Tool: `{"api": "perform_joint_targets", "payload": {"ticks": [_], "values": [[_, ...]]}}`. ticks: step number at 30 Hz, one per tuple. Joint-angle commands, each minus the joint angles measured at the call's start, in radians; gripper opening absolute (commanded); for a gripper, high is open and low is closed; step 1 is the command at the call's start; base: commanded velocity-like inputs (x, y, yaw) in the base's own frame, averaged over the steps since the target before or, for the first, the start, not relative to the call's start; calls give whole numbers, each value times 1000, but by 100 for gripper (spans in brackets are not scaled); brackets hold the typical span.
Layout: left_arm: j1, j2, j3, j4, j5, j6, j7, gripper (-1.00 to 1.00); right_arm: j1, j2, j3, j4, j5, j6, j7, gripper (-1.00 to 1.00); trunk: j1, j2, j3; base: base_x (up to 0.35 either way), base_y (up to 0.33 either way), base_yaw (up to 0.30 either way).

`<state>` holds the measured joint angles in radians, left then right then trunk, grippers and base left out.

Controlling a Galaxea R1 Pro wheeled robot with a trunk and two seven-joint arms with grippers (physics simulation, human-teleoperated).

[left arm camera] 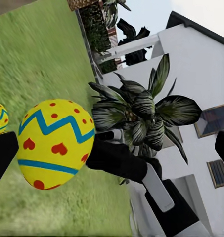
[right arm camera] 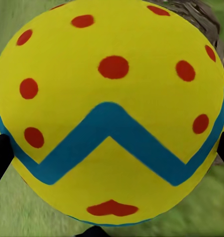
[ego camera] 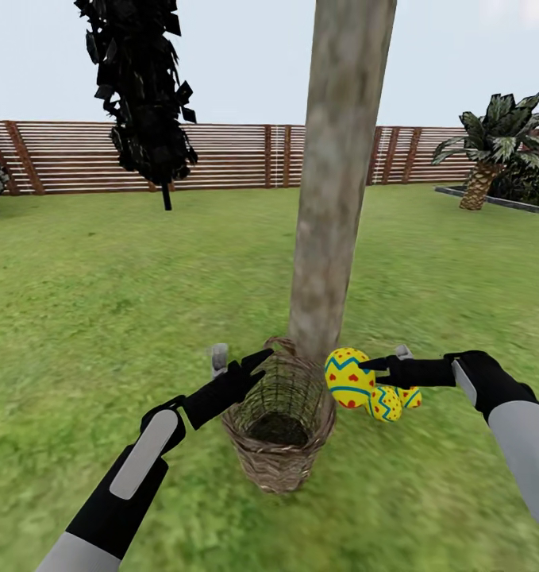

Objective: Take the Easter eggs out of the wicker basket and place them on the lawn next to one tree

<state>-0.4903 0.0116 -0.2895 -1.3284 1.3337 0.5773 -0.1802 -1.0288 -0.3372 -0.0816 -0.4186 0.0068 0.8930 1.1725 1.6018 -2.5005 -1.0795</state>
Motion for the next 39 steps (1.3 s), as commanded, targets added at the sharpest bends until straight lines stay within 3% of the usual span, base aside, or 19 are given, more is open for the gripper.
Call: {"api": "perform_joint_targets", "payload": {"ticks": [1,26,30,34,36,39], "values": [[0,1,-1,0,4,2,-1,100,-1,2,-4,-3,1,8,3,-100,0,0,0,0,0,-131],[0,-1,-2,3,-1,-6,-1,100,-1,6,-4,6,-1,7,-12,-100,0,0,0,42,0,-269],[0,-1,-3,3,-2,-6,-1,100,-1,6,-17,5,-1,1,-139,-100,0,0,0,104,0,-295],[-1,-1,-3,3,-4,-7,-1,100,-1,7,-128,-1,2,-7,-342,-100,0,0,0,113,-4,-295],[-1,-1,-3,3,-5,-7,-1,100,-1,7,-140,-5,2,-24,-398,-100,0,0,0,142,-73,-295],[0,-1,-5,3,-5,-7,0,100,-1,7,-142,-5,2,-35,-414,-100,0,0,0,153,-113,-295]]}}
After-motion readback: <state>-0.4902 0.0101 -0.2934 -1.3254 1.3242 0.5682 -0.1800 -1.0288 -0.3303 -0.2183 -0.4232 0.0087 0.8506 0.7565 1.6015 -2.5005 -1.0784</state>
